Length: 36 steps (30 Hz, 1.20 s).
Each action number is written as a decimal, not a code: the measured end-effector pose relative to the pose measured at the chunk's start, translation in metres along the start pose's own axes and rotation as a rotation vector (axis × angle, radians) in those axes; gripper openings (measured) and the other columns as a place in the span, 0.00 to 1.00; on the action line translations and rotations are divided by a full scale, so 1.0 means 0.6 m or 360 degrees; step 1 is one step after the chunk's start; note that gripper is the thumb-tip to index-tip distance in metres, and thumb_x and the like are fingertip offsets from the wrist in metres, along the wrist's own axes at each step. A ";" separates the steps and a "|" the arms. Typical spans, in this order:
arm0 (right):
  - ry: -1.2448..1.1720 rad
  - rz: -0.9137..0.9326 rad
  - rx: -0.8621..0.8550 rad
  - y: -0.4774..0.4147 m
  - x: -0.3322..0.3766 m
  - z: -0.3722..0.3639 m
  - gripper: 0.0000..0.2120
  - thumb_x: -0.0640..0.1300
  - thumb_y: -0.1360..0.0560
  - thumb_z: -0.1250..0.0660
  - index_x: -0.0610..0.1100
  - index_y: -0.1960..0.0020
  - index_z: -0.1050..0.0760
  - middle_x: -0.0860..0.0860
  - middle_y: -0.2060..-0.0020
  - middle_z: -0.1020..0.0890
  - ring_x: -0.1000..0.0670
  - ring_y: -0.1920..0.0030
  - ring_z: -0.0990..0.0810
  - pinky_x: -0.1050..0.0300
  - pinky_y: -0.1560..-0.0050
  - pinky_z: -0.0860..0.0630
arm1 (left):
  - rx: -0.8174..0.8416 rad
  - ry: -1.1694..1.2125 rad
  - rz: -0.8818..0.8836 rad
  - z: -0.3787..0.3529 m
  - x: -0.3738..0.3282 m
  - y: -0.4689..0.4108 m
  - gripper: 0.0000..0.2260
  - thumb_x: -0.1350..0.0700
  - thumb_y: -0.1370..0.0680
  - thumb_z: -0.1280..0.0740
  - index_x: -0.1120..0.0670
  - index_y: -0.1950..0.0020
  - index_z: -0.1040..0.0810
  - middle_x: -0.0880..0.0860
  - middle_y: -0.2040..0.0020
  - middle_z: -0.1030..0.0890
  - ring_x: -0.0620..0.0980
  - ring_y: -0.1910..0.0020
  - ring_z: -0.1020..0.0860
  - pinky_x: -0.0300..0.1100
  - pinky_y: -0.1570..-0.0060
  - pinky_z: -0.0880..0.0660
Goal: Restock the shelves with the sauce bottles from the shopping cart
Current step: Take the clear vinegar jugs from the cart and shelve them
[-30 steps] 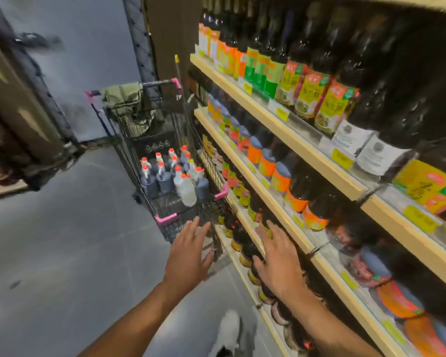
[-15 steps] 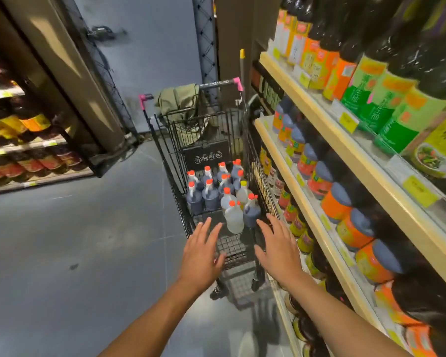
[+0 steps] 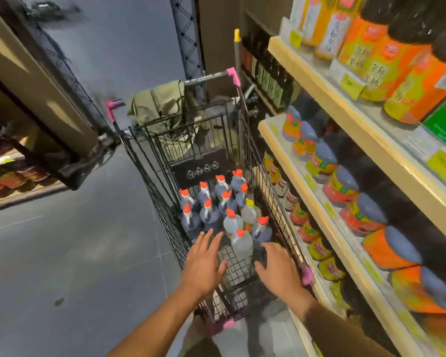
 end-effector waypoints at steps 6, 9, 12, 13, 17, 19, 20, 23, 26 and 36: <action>-0.0316 -0.0538 0.0119 -0.078 0.019 -0.077 0.18 0.50 0.23 0.33 0.48 0.34 0.25 0.50 0.44 0.18 0.45 0.43 0.19 0.55 0.48 0.26 | 0.0407 -0.0028 -0.0215 -0.029 0.088 -0.173 0.34 0.46 0.19 0.36 0.49 0.17 0.48 0.54 0.17 0.47 0.56 0.19 0.48 0.51 0.21 0.46; -0.0531 -0.0798 0.0164 -0.114 0.022 -0.123 0.13 0.49 0.23 0.34 0.47 0.40 0.23 0.48 0.49 0.18 0.46 0.48 0.19 0.57 0.51 0.27 | 0.0540 -0.0022 -0.0281 -0.038 0.119 -0.233 0.33 0.47 0.19 0.35 0.48 0.18 0.47 0.55 0.18 0.44 0.58 0.20 0.43 0.52 0.23 0.40; -0.0725 -0.1017 0.0201 -0.149 0.028 -0.159 0.13 0.49 0.23 0.34 0.46 0.41 0.22 0.47 0.48 0.19 0.46 0.49 0.21 0.58 0.49 0.27 | 0.0581 -0.0006 -0.0331 -0.038 0.140 -0.269 0.31 0.49 0.19 0.36 0.48 0.18 0.45 0.55 0.19 0.42 0.58 0.22 0.40 0.49 0.26 0.38; -0.0793 -0.1076 0.0197 -0.161 0.028 -0.172 0.14 0.50 0.23 0.33 0.46 0.41 0.22 0.47 0.48 0.18 0.45 0.47 0.20 0.57 0.48 0.25 | 0.0581 0.0013 -0.0351 -0.040 0.147 -0.277 0.30 0.50 0.19 0.36 0.48 0.19 0.43 0.55 0.19 0.41 0.57 0.22 0.39 0.48 0.26 0.38; -0.0803 -0.1249 0.0079 -0.213 0.026 -0.224 0.13 0.53 0.25 0.29 0.45 0.48 0.21 0.45 0.52 0.16 0.43 0.50 0.17 0.56 0.52 0.24 | 0.0623 0.0131 -0.0400 -0.059 0.184 -0.295 0.30 0.50 0.21 0.35 0.50 0.20 0.39 0.54 0.20 0.39 0.55 0.23 0.38 0.45 0.25 0.38; -0.0703 -0.1267 0.0018 -0.231 0.024 -0.243 0.17 0.56 0.25 0.31 0.42 0.49 0.20 0.44 0.55 0.16 0.42 0.52 0.17 0.55 0.54 0.23 | 0.0649 0.0182 -0.0396 -0.068 0.201 -0.296 0.29 0.49 0.22 0.38 0.50 0.21 0.37 0.53 0.20 0.39 0.54 0.22 0.39 0.45 0.26 0.39; -0.0650 -0.1260 0.0027 -0.235 0.024 -0.252 0.18 0.56 0.23 0.33 0.41 0.48 0.20 0.43 0.55 0.17 0.42 0.52 0.18 0.54 0.54 0.23 | 0.0664 0.0207 -0.0393 -0.072 0.207 -0.293 0.29 0.48 0.22 0.40 0.51 0.21 0.36 0.53 0.20 0.39 0.54 0.22 0.40 0.45 0.25 0.39; -0.0434 -0.1348 0.0011 -0.232 0.026 -0.260 0.18 0.54 0.18 0.42 0.42 0.39 0.24 0.44 0.48 0.19 0.43 0.49 0.20 0.55 0.54 0.29 | 0.0652 0.0346 -0.0371 -0.084 0.224 -0.288 0.27 0.51 0.23 0.38 0.53 0.23 0.32 0.56 0.21 0.36 0.53 0.22 0.38 0.43 0.25 0.37; -0.0197 -0.1371 -0.0088 -0.215 0.032 -0.252 0.14 0.48 0.18 0.44 0.44 0.40 0.24 0.46 0.44 0.19 0.44 0.47 0.20 0.54 0.55 0.30 | 0.0658 0.0400 -0.0322 -0.097 0.239 -0.289 0.25 0.55 0.23 0.34 0.52 0.25 0.29 0.56 0.25 0.30 0.54 0.25 0.32 0.39 0.29 0.35; -0.0544 -0.0340 -0.0155 -0.185 0.072 -0.110 0.15 0.58 0.16 0.50 0.55 0.44 0.27 0.56 0.54 0.21 0.58 0.57 0.23 0.66 0.60 0.31 | 0.1023 0.0751 0.0102 -0.106 0.210 -0.316 0.18 0.47 0.17 0.45 0.51 0.38 0.19 0.52 0.41 0.17 0.52 0.40 0.21 0.46 0.37 0.27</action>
Point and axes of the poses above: each hand's wrist, its own y-axis away from the middle knuckle, its own z-axis out of the back of the hand, x = y × z, the point moved 6 cm from there along -y, towards the middle knuckle
